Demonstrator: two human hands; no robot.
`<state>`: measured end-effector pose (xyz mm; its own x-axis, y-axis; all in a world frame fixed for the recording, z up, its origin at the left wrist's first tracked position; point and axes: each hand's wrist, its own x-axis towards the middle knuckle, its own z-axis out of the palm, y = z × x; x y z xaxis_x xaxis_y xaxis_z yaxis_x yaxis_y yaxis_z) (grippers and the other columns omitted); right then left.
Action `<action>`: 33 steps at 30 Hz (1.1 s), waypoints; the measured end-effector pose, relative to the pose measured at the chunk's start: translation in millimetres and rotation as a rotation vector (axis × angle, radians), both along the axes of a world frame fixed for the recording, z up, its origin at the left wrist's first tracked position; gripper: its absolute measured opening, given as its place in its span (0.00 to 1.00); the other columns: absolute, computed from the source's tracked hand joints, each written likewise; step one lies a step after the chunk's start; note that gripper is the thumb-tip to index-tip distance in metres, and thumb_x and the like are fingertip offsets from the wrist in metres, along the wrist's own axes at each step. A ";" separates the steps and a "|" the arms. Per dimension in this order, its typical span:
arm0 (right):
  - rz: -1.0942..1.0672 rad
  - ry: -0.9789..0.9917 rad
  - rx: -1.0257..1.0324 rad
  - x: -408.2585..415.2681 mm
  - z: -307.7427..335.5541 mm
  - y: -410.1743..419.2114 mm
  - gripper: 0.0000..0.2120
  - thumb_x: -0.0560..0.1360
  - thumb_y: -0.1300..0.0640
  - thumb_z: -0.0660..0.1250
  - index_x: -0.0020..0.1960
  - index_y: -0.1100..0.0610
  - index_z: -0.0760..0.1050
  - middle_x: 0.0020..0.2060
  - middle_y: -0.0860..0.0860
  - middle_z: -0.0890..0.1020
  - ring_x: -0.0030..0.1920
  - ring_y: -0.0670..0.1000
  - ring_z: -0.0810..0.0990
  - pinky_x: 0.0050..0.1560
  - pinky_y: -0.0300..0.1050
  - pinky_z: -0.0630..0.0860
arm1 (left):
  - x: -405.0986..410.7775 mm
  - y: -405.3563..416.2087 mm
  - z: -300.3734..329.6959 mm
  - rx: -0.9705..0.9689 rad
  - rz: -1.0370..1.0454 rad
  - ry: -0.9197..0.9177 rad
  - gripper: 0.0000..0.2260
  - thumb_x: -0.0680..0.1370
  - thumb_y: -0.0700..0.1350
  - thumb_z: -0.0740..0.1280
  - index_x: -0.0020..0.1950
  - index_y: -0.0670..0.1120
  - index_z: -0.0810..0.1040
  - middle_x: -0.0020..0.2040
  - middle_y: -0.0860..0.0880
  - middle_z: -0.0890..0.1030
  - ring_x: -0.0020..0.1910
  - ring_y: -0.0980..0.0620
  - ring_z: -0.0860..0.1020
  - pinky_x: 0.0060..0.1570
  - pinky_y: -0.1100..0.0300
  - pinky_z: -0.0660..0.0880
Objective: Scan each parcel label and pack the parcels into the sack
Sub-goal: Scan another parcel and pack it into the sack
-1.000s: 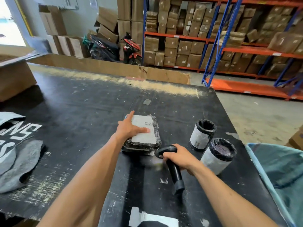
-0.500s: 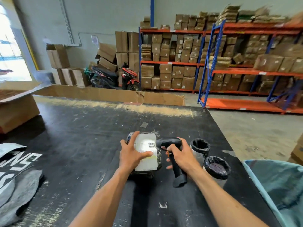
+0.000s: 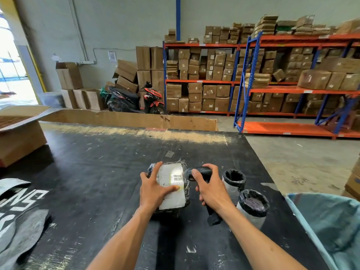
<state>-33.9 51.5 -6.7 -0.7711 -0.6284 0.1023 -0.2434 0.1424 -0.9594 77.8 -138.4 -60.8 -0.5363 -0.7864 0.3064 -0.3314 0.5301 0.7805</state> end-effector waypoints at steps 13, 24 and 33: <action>0.006 0.083 0.026 2.7 10.9 8.9 0.24 0.78 0.33 0.68 0.67 0.41 0.63 0.43 0.52 0.86 0.26 0.49 0.82 0.27 0.47 0.81 | -3.0 11.6 13.4 -0.031 -0.005 -0.028 0.46 0.55 0.72 0.78 0.71 0.74 0.63 0.55 0.51 0.65 0.46 0.48 0.75 0.48 0.53 0.78; 0.001 0.080 0.022 3.3 14.8 17.7 0.24 0.80 0.34 0.67 0.68 0.41 0.62 0.44 0.53 0.85 0.26 0.47 0.81 0.27 0.43 0.79 | -4.2 16.1 18.7 -0.032 -0.032 -0.026 0.46 0.55 0.72 0.78 0.70 0.75 0.62 0.55 0.51 0.64 0.43 0.58 0.72 0.46 0.55 0.78; -0.016 0.024 0.052 4.3 6.4 20.0 0.26 0.78 0.35 0.70 0.68 0.40 0.62 0.46 0.52 0.84 0.27 0.47 0.83 0.27 0.41 0.79 | -3.4 18.3 16.1 0.055 0.055 0.023 0.44 0.56 0.68 0.80 0.69 0.74 0.65 0.54 0.50 0.65 0.46 0.48 0.76 0.48 0.54 0.77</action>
<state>-29.6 71.5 -0.3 -0.7786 -0.6213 0.0883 -0.2637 0.1963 -0.9444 74.4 -120.1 -44.7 -0.4852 -0.8305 0.2736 -0.3405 0.4676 0.8157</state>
